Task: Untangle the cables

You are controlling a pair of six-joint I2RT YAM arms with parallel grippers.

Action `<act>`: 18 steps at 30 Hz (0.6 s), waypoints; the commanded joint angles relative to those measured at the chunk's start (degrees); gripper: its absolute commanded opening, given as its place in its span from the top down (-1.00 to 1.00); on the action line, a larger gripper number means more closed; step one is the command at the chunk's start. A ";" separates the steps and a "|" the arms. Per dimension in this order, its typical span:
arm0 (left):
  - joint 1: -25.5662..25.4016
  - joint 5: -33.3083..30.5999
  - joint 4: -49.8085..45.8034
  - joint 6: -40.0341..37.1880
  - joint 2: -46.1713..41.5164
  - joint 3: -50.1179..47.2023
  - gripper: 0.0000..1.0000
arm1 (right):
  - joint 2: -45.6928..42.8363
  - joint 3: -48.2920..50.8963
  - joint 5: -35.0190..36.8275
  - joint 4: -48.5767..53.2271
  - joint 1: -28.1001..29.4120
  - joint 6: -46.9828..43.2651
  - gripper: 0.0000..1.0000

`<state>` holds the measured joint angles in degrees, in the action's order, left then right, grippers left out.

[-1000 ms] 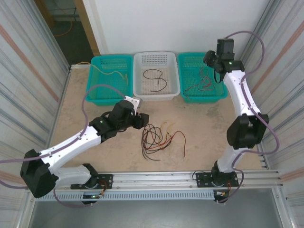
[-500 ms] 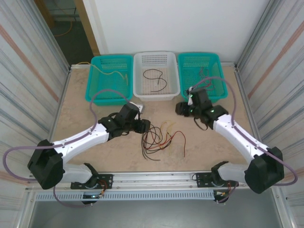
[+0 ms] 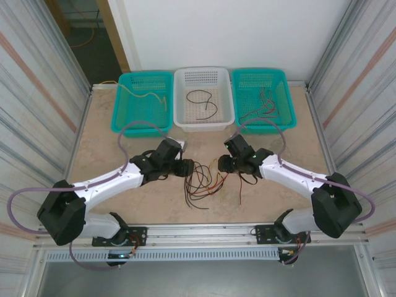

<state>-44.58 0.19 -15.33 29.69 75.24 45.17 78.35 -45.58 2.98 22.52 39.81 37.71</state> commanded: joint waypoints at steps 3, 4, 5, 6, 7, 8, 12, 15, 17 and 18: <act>0.19 -0.76 1.01 0.44 0.48 0.64 -0.10 | 6.12 -2.67 1.50 -1.06 0.10 0.21 0.27; 0.18 -0.80 0.92 0.24 0.43 1.07 -0.10 | 7.66 -3.61 1.54 -1.08 0.03 -0.07 0.32; 0.18 -0.84 0.92 0.09 0.28 1.38 -0.10 | 9.04 -4.25 1.71 -1.21 0.01 -0.26 0.37; 0.19 -0.83 0.83 -0.03 0.05 1.58 -0.10 | 10.56 -4.95 2.01 -1.34 0.08 -0.36 0.42; 0.17 -0.89 0.75 -0.03 -0.19 1.84 -0.10 | 11.91 -5.57 2.20 -1.43 -0.01 -0.36 0.46; 0.19 -0.91 0.63 -0.14 -0.54 1.92 -0.10 | 13.05 -6.12 2.20 -1.43 -0.01 -0.36 0.48; 0.12 -1.50 0.39 -0.10 -2.42 1.42 -0.10 | 16.59 -7.21 1.08 -2.95 0.00 -0.45 0.50; 0.19 -1.77 0.57 -0.18 -3.37 0.96 -0.11 | 18.59 -7.97 0.97 -3.62 0.01 -0.51 0.51; 0.19 -1.75 0.43 -0.46 -3.61 1.06 -0.11 | 19.43 -8.28 1.19 -3.63 0.01 -0.45 0.61; 0.17 -1.82 0.27 -0.55 -3.61 1.27 -0.11 | 19.48 -8.29 1.46 -3.46 0.00 -0.32 0.71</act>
<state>-44.58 -0.10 -14.74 29.82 72.93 45.52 96.86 -52.47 3.70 19.35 39.79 37.36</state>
